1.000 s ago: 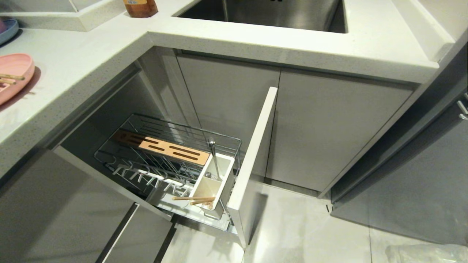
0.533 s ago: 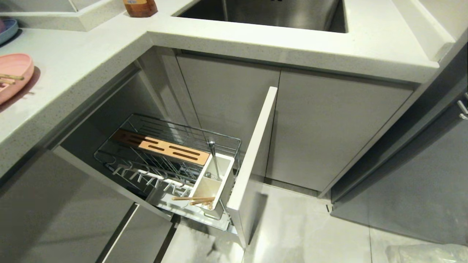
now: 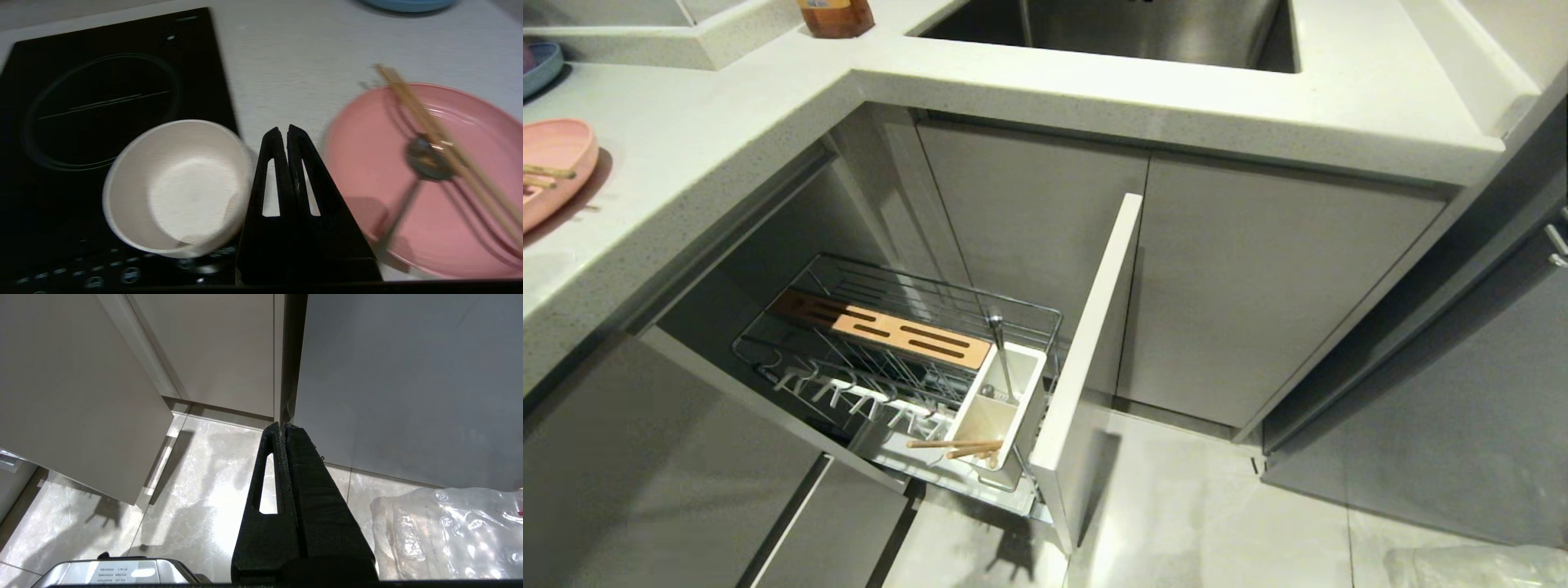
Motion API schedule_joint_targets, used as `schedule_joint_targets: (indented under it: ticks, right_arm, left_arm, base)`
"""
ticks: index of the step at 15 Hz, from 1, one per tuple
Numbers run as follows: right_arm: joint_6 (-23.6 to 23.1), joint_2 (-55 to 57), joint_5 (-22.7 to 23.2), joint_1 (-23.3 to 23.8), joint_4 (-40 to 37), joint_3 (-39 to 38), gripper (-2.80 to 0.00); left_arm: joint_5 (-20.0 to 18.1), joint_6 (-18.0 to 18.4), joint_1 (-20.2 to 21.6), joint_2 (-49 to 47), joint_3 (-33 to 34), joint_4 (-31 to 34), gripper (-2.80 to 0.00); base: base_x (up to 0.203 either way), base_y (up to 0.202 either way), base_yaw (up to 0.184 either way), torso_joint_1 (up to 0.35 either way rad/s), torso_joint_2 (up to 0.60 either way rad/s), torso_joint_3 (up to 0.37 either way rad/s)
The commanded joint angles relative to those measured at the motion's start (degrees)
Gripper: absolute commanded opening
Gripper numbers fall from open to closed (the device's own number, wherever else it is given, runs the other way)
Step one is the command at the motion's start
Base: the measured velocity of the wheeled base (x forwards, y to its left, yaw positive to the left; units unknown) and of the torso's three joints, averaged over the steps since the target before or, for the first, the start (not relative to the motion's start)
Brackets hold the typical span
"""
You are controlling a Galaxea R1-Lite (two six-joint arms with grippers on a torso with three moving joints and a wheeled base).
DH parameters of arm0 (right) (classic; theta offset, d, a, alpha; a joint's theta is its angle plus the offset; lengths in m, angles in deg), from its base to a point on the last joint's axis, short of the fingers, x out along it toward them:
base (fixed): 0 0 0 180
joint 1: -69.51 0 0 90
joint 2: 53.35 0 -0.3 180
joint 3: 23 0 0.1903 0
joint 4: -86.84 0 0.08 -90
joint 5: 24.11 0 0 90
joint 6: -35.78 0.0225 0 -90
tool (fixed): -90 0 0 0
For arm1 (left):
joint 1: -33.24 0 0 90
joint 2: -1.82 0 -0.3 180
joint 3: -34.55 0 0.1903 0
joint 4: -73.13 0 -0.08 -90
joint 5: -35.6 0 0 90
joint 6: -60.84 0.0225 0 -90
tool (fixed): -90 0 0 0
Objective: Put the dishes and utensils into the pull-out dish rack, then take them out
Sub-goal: Pick up the bowl and place it in the cupboard
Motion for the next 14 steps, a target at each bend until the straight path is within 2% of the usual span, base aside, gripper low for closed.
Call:
schedule_joint_targets:
  ticks: [1, 2, 3, 7, 8, 14]
  right_arm:
    - [0.0, 0.0, 0.0, -0.1, 0.0, -0.2, -2.80]
    - [0.0, 0.0, 0.0, 0.0, 0.0, -0.2, -2.80]
    - [0.0, 0.0, 0.0, -0.1, 0.0, -0.2, -2.80]
    - [0.0, 0.0, 0.0, 0.0, 0.0, -0.2, -2.80]
    - [0.0, 0.0, 0.0, -0.1, 0.0, -0.1, -2.80]
    - [0.0, 0.0, 0.0, 0.0, 0.0, -0.1, -2.80]
  left_arm:
    - [-2.2, -0.1, 4.9, -3.2, 0.1, 0.1, -2.80]
    - [-3.9, -0.1, 6.1, -4.1, 0.3, 0.2, -2.80]
    - [-4.1, -0.2, 6.6, -4.5, 0.7, 0.2, -2.80]
    - [-7.3, -0.2, 6.9, -4.9, 1.9, 2.0, -2.80]
    - [-7.4, -0.2, 7.1, -5.0, 1.9, 2.0, 0.00]
    - [-7.5, -2.2, 8.2, -7.2, 1.3, 1.6, 0.00]
  base:
    - [0.000, 0.000, 0.000, 0.000, 0.00, 0.000]
    - [0.000, 0.000, 0.000, 0.000, 0.00, 0.000]
    - [0.000, 0.000, 0.000, 0.000, 0.00, 0.000]
    - [0.000, 0.000, 0.000, 0.000, 0.00, 0.000]
    - [0.000, 0.000, 0.000, 0.000, 0.00, 0.000]
    - [0.000, 0.000, 0.000, 0.000, 0.00, 0.000]
